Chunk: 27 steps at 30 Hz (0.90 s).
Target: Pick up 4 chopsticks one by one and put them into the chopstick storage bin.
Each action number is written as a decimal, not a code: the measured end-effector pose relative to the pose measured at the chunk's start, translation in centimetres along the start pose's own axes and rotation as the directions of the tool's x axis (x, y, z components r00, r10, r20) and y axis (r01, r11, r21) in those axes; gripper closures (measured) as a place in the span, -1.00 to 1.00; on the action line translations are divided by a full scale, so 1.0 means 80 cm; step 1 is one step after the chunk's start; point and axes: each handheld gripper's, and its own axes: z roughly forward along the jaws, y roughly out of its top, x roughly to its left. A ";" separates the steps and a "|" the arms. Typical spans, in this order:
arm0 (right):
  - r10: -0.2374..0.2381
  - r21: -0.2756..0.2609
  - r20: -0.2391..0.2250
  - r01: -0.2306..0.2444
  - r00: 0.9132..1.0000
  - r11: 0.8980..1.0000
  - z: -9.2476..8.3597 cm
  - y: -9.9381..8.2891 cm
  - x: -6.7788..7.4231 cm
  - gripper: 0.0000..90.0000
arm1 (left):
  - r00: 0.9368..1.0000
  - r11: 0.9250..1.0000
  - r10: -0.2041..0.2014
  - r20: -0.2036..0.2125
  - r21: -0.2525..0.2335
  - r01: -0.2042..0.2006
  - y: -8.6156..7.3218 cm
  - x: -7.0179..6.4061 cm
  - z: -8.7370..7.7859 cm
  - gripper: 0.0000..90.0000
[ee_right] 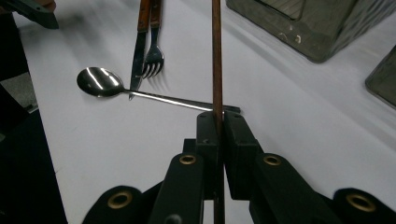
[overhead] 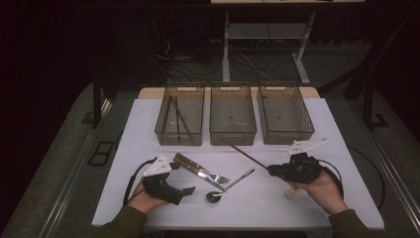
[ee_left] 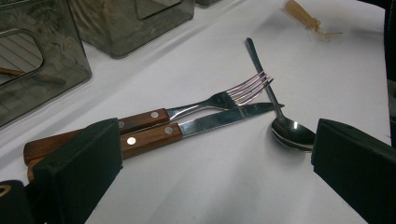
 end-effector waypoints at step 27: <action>0.004 -0.047 -0.025 -0.005 1.000 0.999 0.031 0.052 0.000 0.90 | 1.000 1.000 -0.004 -0.005 -0.003 0.004 0.000 0.001 0.000 -0.98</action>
